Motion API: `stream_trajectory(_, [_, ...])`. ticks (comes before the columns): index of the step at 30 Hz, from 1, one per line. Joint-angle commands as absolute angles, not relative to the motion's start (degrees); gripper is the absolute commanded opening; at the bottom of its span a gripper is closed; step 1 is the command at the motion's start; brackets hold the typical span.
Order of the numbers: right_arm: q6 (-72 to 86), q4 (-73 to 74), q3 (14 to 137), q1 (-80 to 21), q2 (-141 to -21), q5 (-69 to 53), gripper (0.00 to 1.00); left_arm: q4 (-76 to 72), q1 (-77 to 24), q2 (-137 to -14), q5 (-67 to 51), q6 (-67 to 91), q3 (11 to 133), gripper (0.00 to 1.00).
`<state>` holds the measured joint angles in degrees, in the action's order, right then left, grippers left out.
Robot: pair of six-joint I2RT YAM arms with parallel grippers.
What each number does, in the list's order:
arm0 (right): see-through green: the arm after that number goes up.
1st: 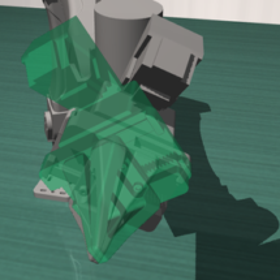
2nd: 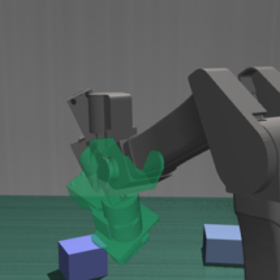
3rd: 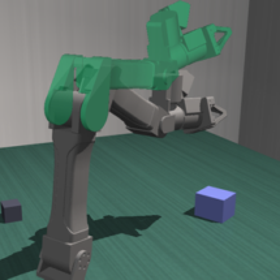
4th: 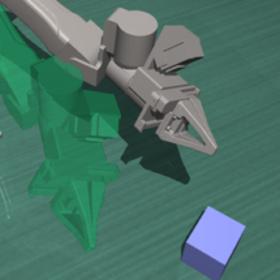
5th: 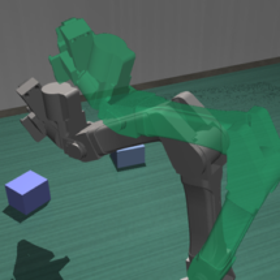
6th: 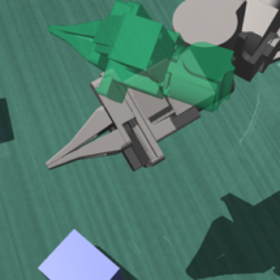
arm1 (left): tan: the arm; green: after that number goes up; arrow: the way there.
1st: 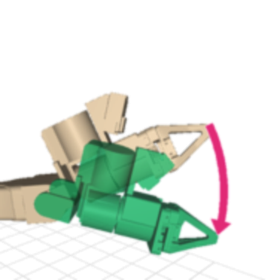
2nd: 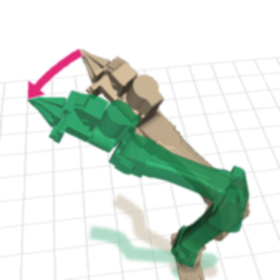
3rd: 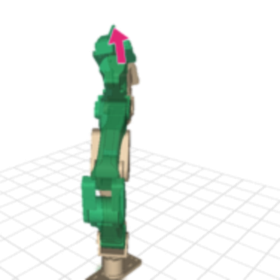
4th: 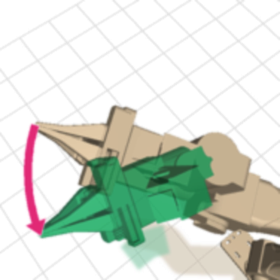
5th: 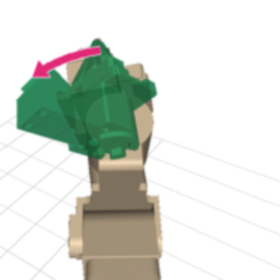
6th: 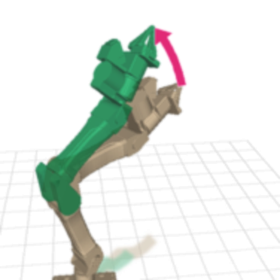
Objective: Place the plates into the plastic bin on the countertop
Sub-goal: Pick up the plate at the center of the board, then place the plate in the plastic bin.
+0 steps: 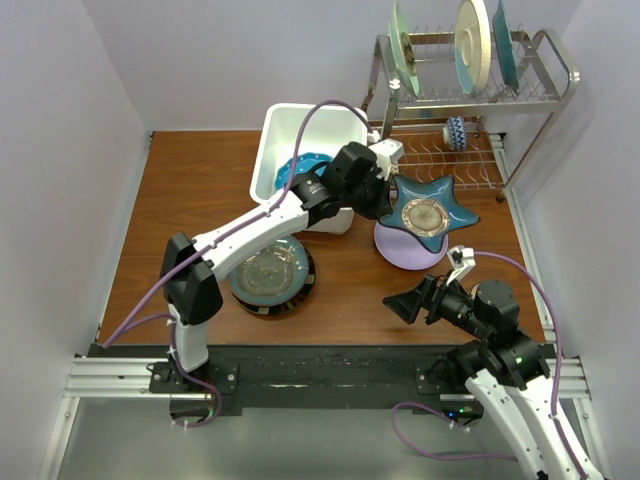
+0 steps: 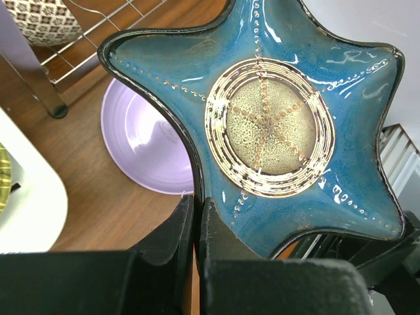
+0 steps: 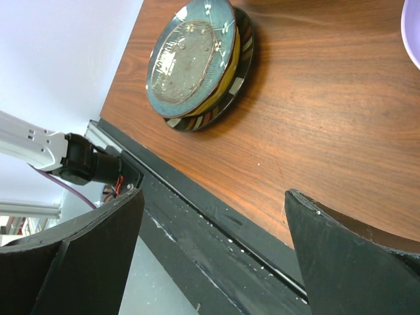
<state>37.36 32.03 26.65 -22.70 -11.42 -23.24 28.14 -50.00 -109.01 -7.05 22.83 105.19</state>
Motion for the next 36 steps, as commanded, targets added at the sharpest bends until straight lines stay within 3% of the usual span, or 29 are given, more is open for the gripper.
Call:
stream_trajectory(1, [37.9, 29.7, 26.3, -22.6, -11.2, -23.5, 0.91, 20.3, -49.4, -102.0, -6.2, 22.5, 106.0, 0.00])
stream_trajectory(36, [38.9, 25.9, 23.8, -22.7, -13.4, -25.0, 0.92, 22.2, -34.2, -85.5, -1.1, 20.4, 90.1, 0.00])
